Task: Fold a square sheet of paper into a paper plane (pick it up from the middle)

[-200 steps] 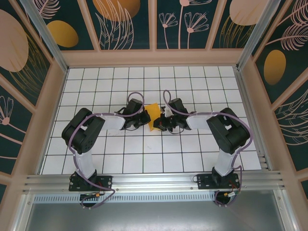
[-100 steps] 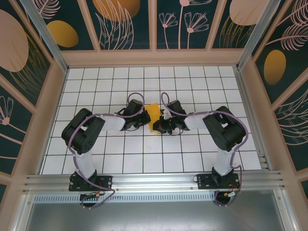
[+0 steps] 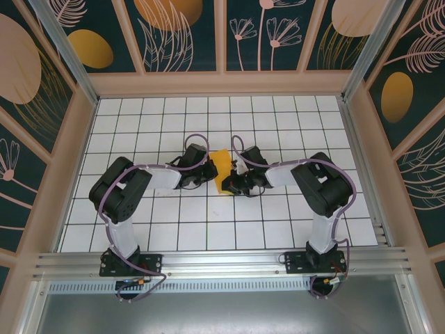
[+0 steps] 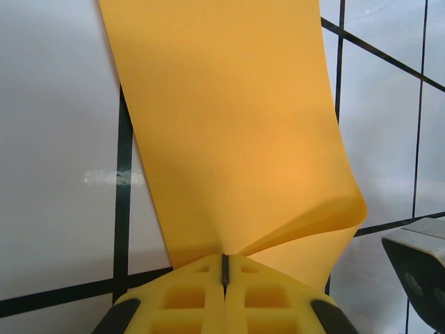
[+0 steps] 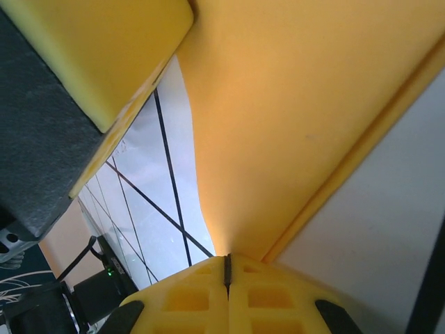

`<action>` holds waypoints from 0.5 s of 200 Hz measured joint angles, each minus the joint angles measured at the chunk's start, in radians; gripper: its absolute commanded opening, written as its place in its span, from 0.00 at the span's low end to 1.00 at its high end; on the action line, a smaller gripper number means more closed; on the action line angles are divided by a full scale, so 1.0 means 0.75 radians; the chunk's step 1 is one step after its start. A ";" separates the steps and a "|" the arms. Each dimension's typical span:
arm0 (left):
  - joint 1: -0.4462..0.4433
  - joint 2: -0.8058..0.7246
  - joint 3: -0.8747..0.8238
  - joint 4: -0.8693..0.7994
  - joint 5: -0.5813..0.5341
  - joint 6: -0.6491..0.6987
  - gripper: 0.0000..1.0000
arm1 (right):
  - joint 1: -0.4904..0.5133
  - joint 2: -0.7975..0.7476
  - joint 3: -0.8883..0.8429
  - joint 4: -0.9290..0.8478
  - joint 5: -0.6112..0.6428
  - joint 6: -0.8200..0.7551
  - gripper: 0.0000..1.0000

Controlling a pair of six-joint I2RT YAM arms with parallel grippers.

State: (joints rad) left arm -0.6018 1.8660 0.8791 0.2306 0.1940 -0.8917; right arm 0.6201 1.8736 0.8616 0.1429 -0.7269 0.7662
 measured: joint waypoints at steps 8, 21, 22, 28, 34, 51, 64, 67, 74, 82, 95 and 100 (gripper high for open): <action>0.001 0.000 0.000 0.000 0.000 0.000 0.00 | 0.000 -0.002 0.006 -0.007 0.001 -0.003 0.05; 0.001 -0.001 0.000 0.000 0.000 0.000 0.00 | 0.000 -0.007 0.016 -0.015 0.003 -0.004 0.05; 0.000 -0.001 0.000 0.000 0.000 0.000 0.00 | 0.000 -0.007 0.017 -0.016 0.004 -0.004 0.05; 0.000 -0.001 0.000 0.000 -0.001 0.000 0.00 | 0.000 -0.009 0.021 -0.017 0.004 -0.004 0.05; 0.000 -0.001 0.000 0.000 0.000 0.000 0.00 | 0.000 -0.010 0.026 -0.018 0.005 -0.004 0.05; 0.000 -0.001 0.000 0.000 0.000 0.000 0.00 | 0.002 -0.010 0.037 -0.023 0.006 -0.009 0.05; 0.000 -0.001 0.000 0.000 0.000 0.000 0.00 | 0.005 -0.010 0.041 -0.028 0.011 -0.012 0.05; 0.000 -0.001 0.000 0.000 0.000 0.000 0.00 | 0.007 -0.010 0.042 -0.029 0.014 -0.013 0.05; 0.000 -0.001 0.000 0.000 0.000 0.000 0.00 | 0.010 -0.010 0.045 -0.035 0.018 -0.014 0.05; 0.000 -0.001 0.000 0.000 0.000 0.000 0.00 | 0.014 -0.010 0.049 -0.040 0.025 -0.014 0.05; 0.000 -0.001 0.000 0.000 0.000 0.000 0.00 | 0.018 -0.009 0.056 -0.057 0.033 -0.015 0.05; 0.000 -0.001 0.000 0.000 0.000 0.000 0.00 | 0.020 -0.008 0.060 -0.063 0.036 -0.018 0.05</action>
State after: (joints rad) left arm -0.6018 1.8656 0.8791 0.2306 0.1940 -0.8917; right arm 0.6350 1.8675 0.9062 0.0956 -0.6998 0.7525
